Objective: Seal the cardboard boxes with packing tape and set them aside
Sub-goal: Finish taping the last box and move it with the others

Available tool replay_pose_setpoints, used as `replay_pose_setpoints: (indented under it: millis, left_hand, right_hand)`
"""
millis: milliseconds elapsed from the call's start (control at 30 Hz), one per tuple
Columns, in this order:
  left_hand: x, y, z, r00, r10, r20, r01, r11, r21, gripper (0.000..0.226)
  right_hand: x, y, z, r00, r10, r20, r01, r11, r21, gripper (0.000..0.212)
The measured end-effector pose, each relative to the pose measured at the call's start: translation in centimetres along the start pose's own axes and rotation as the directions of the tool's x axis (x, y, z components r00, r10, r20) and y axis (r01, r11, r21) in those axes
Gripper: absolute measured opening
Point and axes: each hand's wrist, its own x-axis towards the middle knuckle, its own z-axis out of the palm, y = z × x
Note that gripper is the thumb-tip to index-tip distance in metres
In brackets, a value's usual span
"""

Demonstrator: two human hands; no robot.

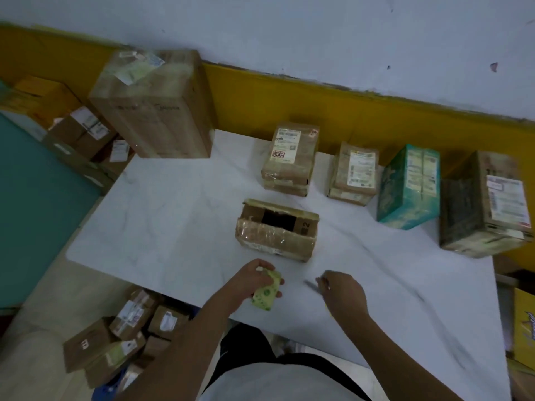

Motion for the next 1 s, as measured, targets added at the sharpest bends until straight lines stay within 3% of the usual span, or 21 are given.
replay_pose_setpoints:
  millis: [67,133,200,267,400,567,700,833,933,1000]
  left_hand:
    - [-1.1,0.3,0.8,0.998,0.050,0.036,-0.051,0.999,0.016,0.026]
    - [-2.1,0.9,1.7,0.994,0.106,0.038,-0.106,0.994,0.014,0.032]
    - [-3.2,1.8,2.4,0.986,0.162,0.042,-0.163,0.986,0.020,0.033]
    - [-4.3,2.8,2.7,0.981,0.192,0.042,-0.194,0.978,0.071,0.031]
    - [-6.2,4.9,2.8,0.971,0.234,0.041,-0.238,0.961,0.142,0.033]
    - [-7.6,7.5,2.8,0.949,0.311,0.052,-0.315,0.925,0.212,0.073]
    - [-7.9,9.3,2.6,0.936,0.311,0.162,-0.351,0.839,0.416,0.084]
    - [-7.2,11.3,2.7,0.935,0.319,0.156,-0.353,0.786,0.507,0.070]
    - [-6.2,12.7,2.0,0.901,0.423,0.100,-0.384,0.668,0.637,0.056]
    - [-5.7,13.3,1.3,0.858,0.478,0.189,-0.420,0.441,0.793,0.067]
  right_hand:
    - [-0.5,-2.4,-0.7,0.989,-0.126,-0.078,0.142,0.956,0.255,0.025]
    - [-0.5,-4.7,-1.3,0.962,-0.260,-0.087,0.274,0.907,0.321,0.036]
    - [-0.3,-6.3,-2.3,0.952,-0.290,-0.100,0.306,0.886,0.349,0.026]
    - [-0.1,-7.2,-3.7,0.953,-0.264,-0.147,0.300,0.885,0.357,0.012]
    - [-0.5,-8.6,-5.9,0.948,-0.232,-0.219,0.298,0.888,0.350,0.011]
    - [-1.0,-9.3,-7.3,0.916,-0.181,-0.358,0.293,0.911,0.290,0.014]
    - [-1.6,-9.1,-8.4,0.897,-0.182,-0.403,0.279,0.940,0.197,0.020]
    - [-1.8,-9.3,-10.1,0.822,0.004,-0.570,0.260,0.887,0.382,0.025]
    - [-1.1,-9.6,-11.5,0.799,0.132,-0.587,0.201,0.861,0.467,0.022]
    - [-0.8,-9.8,-12.1,0.800,0.208,-0.563,0.157,0.833,0.531,0.019]
